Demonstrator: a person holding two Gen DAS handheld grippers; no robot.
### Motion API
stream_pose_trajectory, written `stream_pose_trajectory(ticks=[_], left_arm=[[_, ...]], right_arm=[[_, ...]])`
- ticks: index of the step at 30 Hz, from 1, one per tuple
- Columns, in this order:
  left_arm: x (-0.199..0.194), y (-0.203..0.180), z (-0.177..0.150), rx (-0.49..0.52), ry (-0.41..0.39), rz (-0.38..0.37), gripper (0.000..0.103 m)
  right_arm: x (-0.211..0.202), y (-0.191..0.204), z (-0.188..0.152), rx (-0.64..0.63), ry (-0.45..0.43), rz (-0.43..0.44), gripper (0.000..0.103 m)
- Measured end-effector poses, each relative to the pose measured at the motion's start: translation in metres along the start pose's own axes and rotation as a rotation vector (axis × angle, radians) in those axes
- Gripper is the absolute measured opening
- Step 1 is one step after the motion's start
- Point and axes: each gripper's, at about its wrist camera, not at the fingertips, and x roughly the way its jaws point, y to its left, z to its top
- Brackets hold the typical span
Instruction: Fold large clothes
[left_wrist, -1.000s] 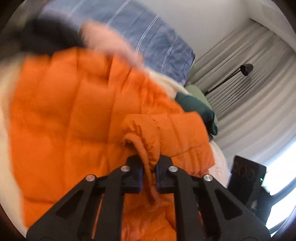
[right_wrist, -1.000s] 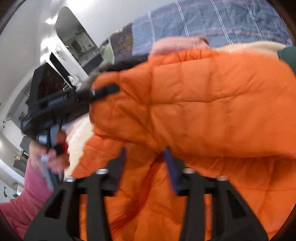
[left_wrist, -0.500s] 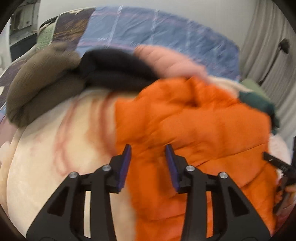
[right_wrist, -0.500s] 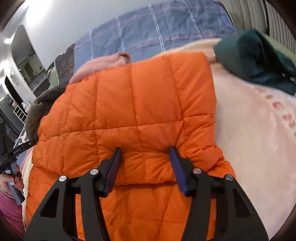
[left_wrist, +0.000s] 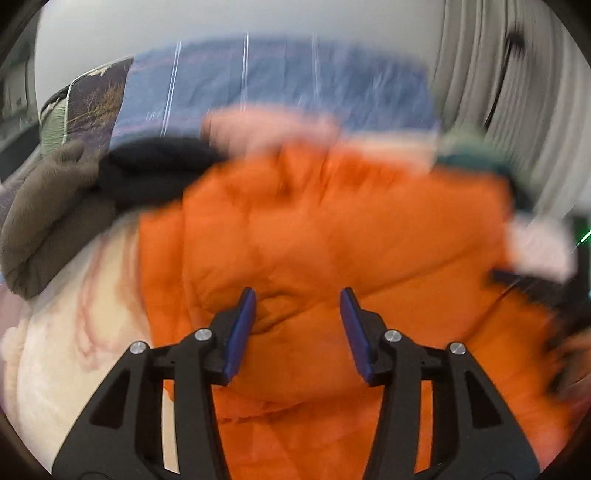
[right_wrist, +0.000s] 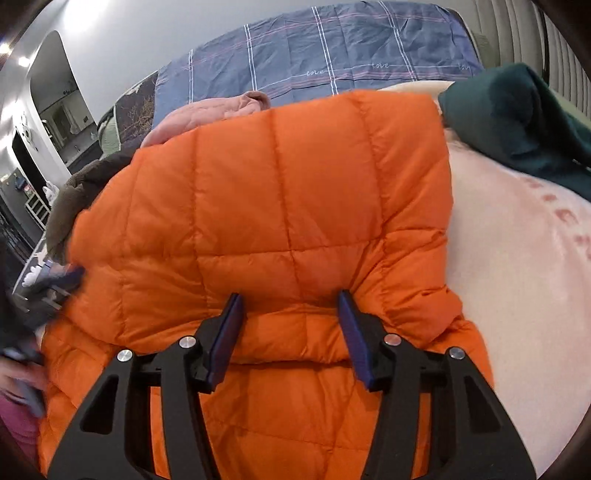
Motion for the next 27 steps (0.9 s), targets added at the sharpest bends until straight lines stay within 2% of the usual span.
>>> stream_pose_trajectory(ticks=[1,2,5,7,9,10,11,14,17,18,20,22,27], left_arm=[[0.014,-0.002,-0.01,0.022,0.018,0.019,0.051],[0.023,0.0,-0.017,0.01,0.014,0.004,0.05],[0.016,0.007,-0.014,-0.017,0.016,-0.003,0.05],[0.004,0.013,-0.014,-0.025,0.0,-0.021,0.05],[-0.017,0.02,-0.015,-0.056,-0.036,-0.059,0.059],[-0.028,0.024,-0.016,-0.072,-0.056,-0.076,0.063],[-0.044,0.034,-0.022,-0.093,-0.085,-0.08,0.072],[-0.076,0.057,-0.045,-0.132,-0.101,-0.104,0.073],[-0.091,0.072,-0.073,-0.167,-0.06,-0.168,0.074],[-0.093,0.078,-0.087,-0.183,-0.023,-0.208,0.074],[-0.092,0.082,-0.112,-0.188,0.052,-0.226,0.074],[-0.093,0.082,-0.129,-0.186,0.087,-0.239,0.074],[-0.111,0.07,-0.154,-0.187,0.087,-0.344,0.074]], right_arm=[[0.0,0.002,0.0,-0.011,0.0,-0.008,0.054],[-0.001,0.003,0.0,-0.019,-0.001,-0.011,0.054],[-0.017,0.0,-0.002,0.0,-0.025,0.009,0.054],[-0.039,-0.009,-0.005,0.015,-0.059,0.028,0.055],[-0.064,-0.022,-0.014,0.018,-0.082,0.013,0.055],[-0.075,-0.031,-0.02,0.021,-0.082,-0.002,0.055],[-0.082,-0.039,-0.026,0.029,-0.076,-0.013,0.055],[-0.097,-0.067,-0.051,0.077,-0.022,-0.016,0.055],[-0.105,-0.09,-0.076,0.143,0.025,0.049,0.055],[-0.107,-0.093,-0.083,0.161,0.03,0.07,0.055],[-0.113,-0.098,-0.097,0.193,0.027,0.112,0.055],[-0.117,-0.097,-0.105,0.206,0.025,0.136,0.055],[-0.126,-0.084,-0.124,0.198,0.019,0.157,0.055]])
